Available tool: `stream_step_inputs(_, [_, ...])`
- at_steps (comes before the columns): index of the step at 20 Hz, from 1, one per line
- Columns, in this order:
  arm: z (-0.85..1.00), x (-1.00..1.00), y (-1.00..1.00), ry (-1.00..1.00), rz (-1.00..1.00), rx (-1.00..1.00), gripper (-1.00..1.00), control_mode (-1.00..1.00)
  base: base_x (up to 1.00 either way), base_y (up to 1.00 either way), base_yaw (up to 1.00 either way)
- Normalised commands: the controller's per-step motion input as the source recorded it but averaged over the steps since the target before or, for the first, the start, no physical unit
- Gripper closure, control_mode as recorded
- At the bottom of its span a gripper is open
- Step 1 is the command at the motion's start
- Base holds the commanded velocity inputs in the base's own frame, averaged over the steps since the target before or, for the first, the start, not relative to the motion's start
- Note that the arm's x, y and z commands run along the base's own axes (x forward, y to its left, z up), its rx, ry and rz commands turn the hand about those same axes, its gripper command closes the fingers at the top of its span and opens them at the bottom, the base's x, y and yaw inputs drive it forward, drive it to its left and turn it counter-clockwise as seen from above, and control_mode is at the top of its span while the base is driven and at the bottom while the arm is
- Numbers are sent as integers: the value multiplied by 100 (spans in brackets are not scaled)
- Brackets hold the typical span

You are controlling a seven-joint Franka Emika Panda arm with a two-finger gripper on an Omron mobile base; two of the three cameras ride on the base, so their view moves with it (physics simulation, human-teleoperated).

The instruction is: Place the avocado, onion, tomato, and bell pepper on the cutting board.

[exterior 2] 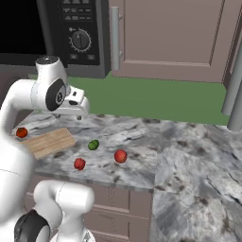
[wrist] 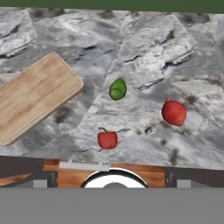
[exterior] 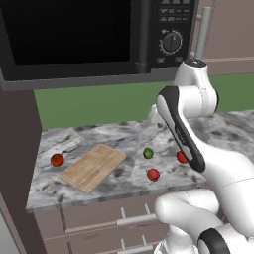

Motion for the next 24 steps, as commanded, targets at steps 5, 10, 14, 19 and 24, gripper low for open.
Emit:
stream_step_inputs(5, [-19, -20, 2, -1, 0, 0, -100, -100, 0, 0, 0])
stream_step_inputs(10, [-10, 0, 3, 0, 0, 1, -100, -100, 0, 0, 0])
stream_step_inputs(14, [-27, 0, 0, 0, 0, 3, -100, -100, 0, 0, 0])
stream_step_inputs(19, [-37, 0, 5, 2, 0, 1, -100, -100, 0, 0, 0])
stream_step_inputs(24, [-44, 0, 4, 2, 0, 0, -100, -100, 0, 0, 0])
